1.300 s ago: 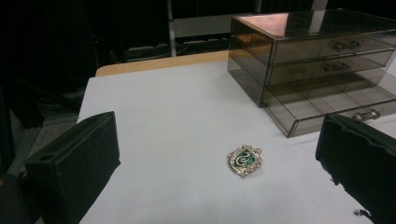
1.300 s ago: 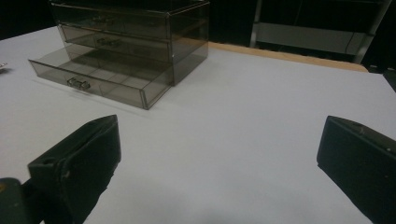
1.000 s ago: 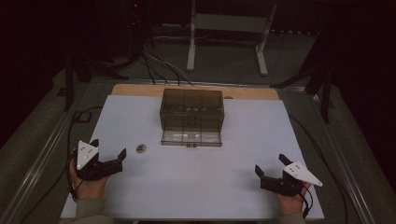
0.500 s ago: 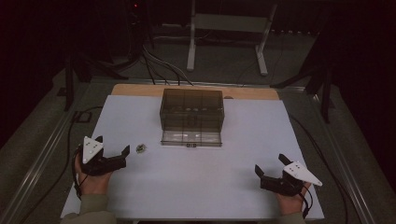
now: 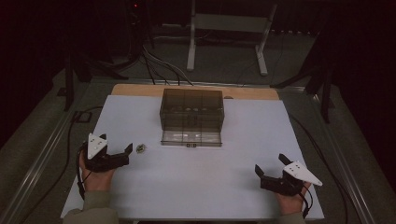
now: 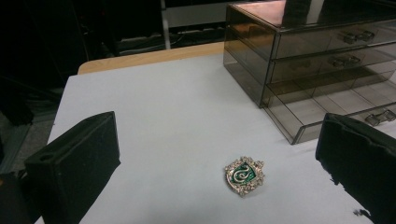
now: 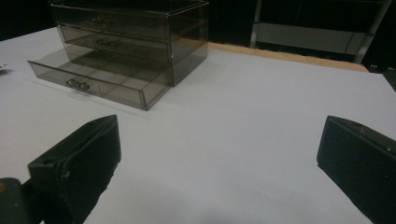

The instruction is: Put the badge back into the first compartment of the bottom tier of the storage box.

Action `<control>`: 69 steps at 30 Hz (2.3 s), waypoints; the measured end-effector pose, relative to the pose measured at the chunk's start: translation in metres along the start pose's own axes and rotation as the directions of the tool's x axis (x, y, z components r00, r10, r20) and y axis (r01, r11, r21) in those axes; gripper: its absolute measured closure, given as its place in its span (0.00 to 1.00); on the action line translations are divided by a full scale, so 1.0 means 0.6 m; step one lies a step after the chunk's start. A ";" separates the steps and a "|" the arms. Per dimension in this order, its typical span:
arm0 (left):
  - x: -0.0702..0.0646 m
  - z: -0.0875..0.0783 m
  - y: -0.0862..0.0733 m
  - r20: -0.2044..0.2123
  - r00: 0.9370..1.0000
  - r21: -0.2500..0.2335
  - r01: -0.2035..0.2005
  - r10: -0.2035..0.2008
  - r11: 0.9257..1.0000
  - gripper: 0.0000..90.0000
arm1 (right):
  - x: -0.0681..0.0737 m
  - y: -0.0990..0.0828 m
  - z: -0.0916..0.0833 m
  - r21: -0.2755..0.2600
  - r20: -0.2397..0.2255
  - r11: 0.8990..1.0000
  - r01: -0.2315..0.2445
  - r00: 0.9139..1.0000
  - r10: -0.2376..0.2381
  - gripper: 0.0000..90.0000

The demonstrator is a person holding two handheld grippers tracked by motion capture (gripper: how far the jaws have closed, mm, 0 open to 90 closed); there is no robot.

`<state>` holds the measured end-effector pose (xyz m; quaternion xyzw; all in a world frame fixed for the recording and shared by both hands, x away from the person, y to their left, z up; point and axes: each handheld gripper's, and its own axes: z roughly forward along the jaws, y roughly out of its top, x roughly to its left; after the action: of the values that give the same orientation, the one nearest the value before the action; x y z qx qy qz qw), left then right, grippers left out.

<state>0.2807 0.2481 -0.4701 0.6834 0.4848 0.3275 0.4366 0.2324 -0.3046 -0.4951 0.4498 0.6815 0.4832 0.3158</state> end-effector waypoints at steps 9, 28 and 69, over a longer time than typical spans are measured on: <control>-0.004 0.012 0.003 0.004 1.000 0.006 -0.005 0.005 1.000 0.01 | 0.000 0.000 0.000 0.000 -0.001 1.000 -0.001 1.000 0.001 0.00; -0.009 0.034 0.001 0.012 1.000 0.025 -0.011 0.011 1.000 0.01 | 0.000 0.000 0.001 0.000 -0.004 1.000 0.000 1.000 0.000 0.00; -0.008 0.080 -0.005 0.017 1.000 0.097 -0.012 0.010 0.995 0.01 | 0.000 0.000 0.003 0.001 -0.007 1.000 0.006 1.000 -0.006 0.00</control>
<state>0.3197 0.2304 -0.4920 0.7093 0.4928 0.3002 0.4049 0.2338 -0.3043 -0.4959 0.4464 0.6843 0.4834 0.3144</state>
